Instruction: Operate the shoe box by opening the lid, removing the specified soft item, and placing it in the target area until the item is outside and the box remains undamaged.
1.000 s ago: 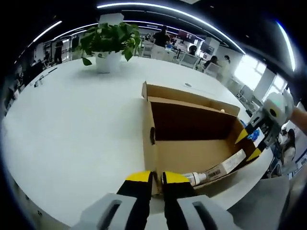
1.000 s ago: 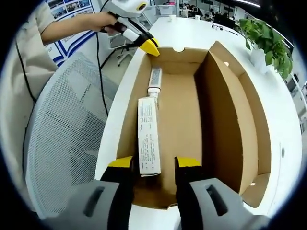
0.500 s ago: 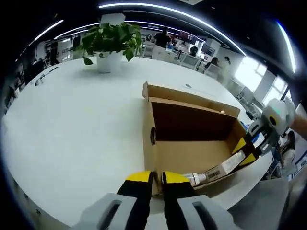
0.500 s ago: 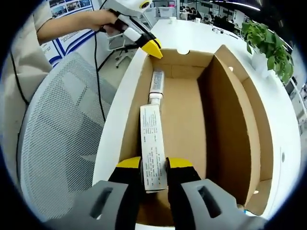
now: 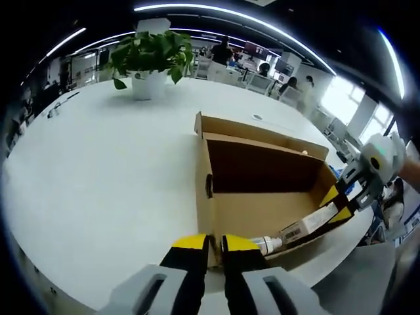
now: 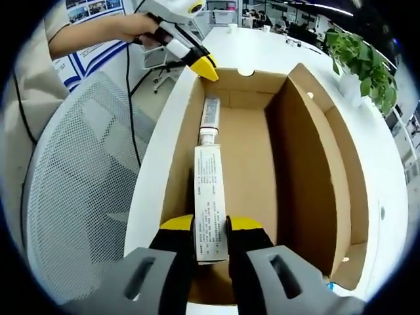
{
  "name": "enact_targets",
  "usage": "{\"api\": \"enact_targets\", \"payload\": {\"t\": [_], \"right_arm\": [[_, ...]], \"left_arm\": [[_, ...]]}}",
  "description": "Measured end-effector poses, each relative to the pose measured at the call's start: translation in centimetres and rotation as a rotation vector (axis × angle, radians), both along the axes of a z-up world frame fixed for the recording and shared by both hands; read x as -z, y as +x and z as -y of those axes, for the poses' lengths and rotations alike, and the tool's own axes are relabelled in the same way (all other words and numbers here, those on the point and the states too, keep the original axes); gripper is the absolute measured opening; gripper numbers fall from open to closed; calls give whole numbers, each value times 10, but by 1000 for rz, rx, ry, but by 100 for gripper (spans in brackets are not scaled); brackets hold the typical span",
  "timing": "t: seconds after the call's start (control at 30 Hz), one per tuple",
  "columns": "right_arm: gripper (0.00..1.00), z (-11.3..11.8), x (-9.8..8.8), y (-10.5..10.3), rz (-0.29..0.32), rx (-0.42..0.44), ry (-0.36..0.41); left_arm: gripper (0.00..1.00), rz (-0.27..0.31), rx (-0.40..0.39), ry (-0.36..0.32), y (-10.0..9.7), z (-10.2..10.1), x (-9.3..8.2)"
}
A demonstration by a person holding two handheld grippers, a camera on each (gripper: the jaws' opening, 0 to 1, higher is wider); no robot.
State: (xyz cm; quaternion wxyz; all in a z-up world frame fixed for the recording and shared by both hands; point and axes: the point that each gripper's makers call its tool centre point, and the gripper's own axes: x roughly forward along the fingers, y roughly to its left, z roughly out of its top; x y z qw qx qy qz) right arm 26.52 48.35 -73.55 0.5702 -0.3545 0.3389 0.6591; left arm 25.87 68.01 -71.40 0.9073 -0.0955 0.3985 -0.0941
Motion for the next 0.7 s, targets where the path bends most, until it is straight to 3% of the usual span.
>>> {"api": "enact_targets", "payload": {"t": [0.7], "right_arm": [[15, -1, -37, 7, 15, 40, 48]], "left_arm": [[8, -2, 2, -2, -1, 0, 0]]}}
